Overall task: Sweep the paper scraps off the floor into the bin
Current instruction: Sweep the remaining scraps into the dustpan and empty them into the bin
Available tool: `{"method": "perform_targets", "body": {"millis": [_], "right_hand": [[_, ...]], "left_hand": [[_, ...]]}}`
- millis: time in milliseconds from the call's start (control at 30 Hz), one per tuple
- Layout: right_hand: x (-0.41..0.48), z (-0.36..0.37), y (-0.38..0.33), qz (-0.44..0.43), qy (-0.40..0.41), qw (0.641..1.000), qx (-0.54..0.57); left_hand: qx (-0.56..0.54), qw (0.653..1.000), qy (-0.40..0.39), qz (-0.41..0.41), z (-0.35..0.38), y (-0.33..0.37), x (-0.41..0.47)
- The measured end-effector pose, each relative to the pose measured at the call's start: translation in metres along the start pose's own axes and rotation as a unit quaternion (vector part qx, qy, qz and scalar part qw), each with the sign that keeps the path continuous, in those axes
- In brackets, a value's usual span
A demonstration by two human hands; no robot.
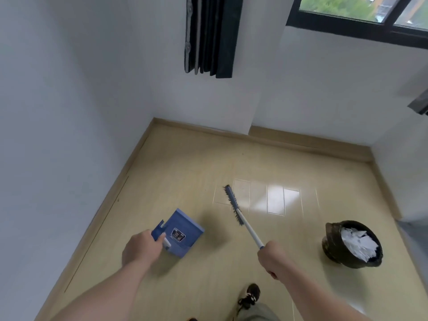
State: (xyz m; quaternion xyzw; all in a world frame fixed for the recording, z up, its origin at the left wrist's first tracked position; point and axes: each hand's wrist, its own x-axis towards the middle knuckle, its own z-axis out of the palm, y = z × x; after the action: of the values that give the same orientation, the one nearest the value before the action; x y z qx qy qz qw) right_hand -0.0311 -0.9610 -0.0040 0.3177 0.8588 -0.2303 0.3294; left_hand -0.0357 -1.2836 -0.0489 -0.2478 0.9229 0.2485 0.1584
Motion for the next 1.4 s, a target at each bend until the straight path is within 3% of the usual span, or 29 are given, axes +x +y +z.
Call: {"method": "perform_targets", "body": {"millis": [300, 467, 667, 800, 1000, 1200, 1300, 1400], "right_hand": [[0.19, -0.1, -0.046, 0.112, 0.057, 0.984, 0.128], [0.31, -0.152, -0.101, 0.159, 0.016, 0.979, 0.13], [0.375, -0.16, -0.167, 0.204, -0.041, 0.975, 0.082], [0.367, -0.143, -0.215, 0.176, -0.077, 0.98, 0.051], [0.323, -0.112, -0.252, 0.048, -0.132, 0.984, -0.108], [0.265, -0.1, -0.284, -0.05, -0.173, 0.917, -0.355], [0.241, -0.104, -0.297, -0.103, -0.195, 0.905, -0.365], [0.222, -0.118, -0.301, -0.092, -0.152, 0.918, -0.356]], "left_hand": [[0.02, 1.0, -0.01, -0.008, 0.015, 0.103, 0.102], [0.062, 0.997, -0.018, -0.035, 0.023, 0.155, 0.183], [0.071, 0.995, -0.037, -0.056, 0.021, 0.177, 0.259], [0.056, 0.995, -0.036, -0.077, 0.016, 0.176, 0.281], [0.065, 0.994, -0.042, -0.072, 0.009, 0.178, 0.293], [0.054, 0.995, -0.067, -0.052, 0.003, 0.186, 0.291], [0.059, 0.995, -0.07, -0.038, 0.006, 0.182, 0.284], [0.061, 0.995, -0.071, -0.023, 0.012, 0.173, 0.276]]}}
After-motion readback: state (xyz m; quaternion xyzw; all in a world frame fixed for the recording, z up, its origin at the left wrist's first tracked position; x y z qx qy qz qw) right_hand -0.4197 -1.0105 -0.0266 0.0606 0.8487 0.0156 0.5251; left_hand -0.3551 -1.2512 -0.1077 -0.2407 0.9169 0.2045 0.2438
